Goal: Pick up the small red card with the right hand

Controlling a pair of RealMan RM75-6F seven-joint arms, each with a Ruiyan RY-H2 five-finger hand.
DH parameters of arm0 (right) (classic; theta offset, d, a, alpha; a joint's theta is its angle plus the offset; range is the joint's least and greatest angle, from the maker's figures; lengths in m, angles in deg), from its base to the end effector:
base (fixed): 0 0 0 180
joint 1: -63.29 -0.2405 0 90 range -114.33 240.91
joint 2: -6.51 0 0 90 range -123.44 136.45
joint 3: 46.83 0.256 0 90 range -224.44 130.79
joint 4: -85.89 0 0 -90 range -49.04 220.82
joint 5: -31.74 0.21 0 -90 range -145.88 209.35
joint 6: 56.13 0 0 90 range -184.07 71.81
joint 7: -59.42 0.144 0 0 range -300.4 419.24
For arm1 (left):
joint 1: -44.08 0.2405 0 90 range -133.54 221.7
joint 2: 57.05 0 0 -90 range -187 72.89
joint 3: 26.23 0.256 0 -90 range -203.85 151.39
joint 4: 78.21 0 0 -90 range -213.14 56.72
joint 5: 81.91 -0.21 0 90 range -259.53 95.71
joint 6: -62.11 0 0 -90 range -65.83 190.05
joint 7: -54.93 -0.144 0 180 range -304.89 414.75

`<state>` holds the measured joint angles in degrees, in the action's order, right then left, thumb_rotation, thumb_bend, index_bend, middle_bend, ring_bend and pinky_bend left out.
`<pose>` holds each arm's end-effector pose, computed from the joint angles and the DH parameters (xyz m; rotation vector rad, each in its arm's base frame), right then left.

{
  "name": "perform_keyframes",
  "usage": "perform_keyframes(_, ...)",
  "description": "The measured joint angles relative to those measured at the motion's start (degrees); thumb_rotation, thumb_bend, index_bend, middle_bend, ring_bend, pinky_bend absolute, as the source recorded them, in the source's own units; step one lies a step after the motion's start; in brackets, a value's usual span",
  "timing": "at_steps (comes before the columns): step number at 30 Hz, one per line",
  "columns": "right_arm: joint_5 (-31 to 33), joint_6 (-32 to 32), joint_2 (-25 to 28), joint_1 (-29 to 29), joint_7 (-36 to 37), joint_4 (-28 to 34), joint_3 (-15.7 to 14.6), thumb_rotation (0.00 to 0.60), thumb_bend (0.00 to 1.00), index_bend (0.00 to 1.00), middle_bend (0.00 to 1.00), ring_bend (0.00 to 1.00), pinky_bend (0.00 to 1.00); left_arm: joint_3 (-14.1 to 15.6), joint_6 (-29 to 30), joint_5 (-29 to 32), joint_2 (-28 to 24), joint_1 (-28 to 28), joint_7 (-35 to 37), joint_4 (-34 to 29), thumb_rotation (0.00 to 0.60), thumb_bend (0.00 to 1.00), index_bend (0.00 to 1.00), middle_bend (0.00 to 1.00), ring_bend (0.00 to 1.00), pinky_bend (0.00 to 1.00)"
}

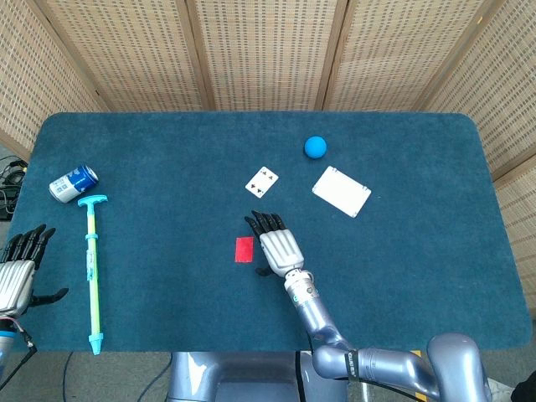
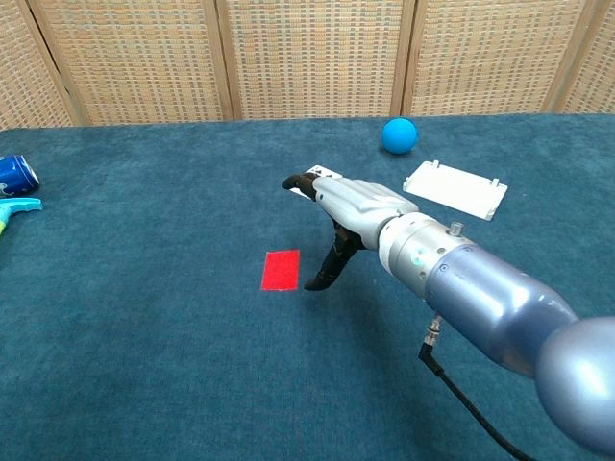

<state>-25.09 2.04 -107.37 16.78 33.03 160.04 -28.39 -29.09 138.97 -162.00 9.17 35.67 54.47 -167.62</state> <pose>-0.0625 -0.3251 -0.1140 1.7683 -1.1569 1.0776 -0.3278 0.2002 0.1392 -1.4102 -1.0005 -0.8007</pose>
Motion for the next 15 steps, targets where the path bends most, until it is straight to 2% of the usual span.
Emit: perform_keyframes(15, 1.62, -1.07, -5.30, -3.01, -0.20, -7.32, 1.60, 0.600, 0.23, 0.00, 0.00, 0.00, 0.00, 0.07, -0.99, 0.45, 0.08, -0.42, 0.64, 0.32, 0.600, 0.05, 0.00, 0.00, 0.00, 0.00)
